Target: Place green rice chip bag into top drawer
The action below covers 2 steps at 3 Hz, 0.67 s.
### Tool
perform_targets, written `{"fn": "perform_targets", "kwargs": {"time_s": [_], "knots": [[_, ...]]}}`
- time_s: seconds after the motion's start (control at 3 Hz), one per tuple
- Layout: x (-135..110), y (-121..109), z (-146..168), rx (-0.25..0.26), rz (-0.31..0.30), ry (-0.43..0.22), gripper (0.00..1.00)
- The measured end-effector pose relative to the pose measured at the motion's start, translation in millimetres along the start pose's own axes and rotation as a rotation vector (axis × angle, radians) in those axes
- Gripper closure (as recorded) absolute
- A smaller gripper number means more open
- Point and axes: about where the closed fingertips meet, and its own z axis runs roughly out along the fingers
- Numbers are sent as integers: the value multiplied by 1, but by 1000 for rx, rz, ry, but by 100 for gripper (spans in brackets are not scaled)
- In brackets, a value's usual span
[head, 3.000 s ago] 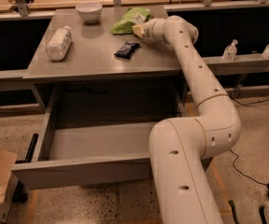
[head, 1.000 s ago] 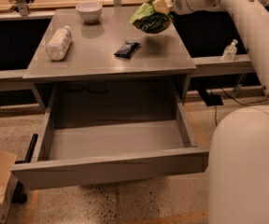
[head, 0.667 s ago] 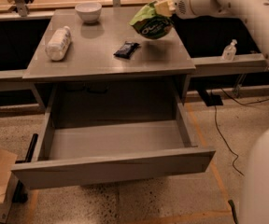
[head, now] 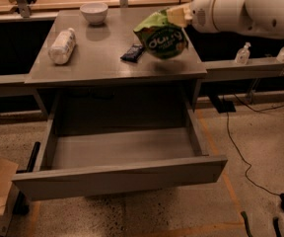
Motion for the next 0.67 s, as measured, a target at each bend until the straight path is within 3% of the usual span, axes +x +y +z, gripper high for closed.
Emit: {"fn": "perform_targets", "kwargs": {"time_s": [0.33, 0.67], "knots": [[34, 49, -25, -30, 76, 73, 100], [78, 70, -18, -59, 94, 150, 100]]}}
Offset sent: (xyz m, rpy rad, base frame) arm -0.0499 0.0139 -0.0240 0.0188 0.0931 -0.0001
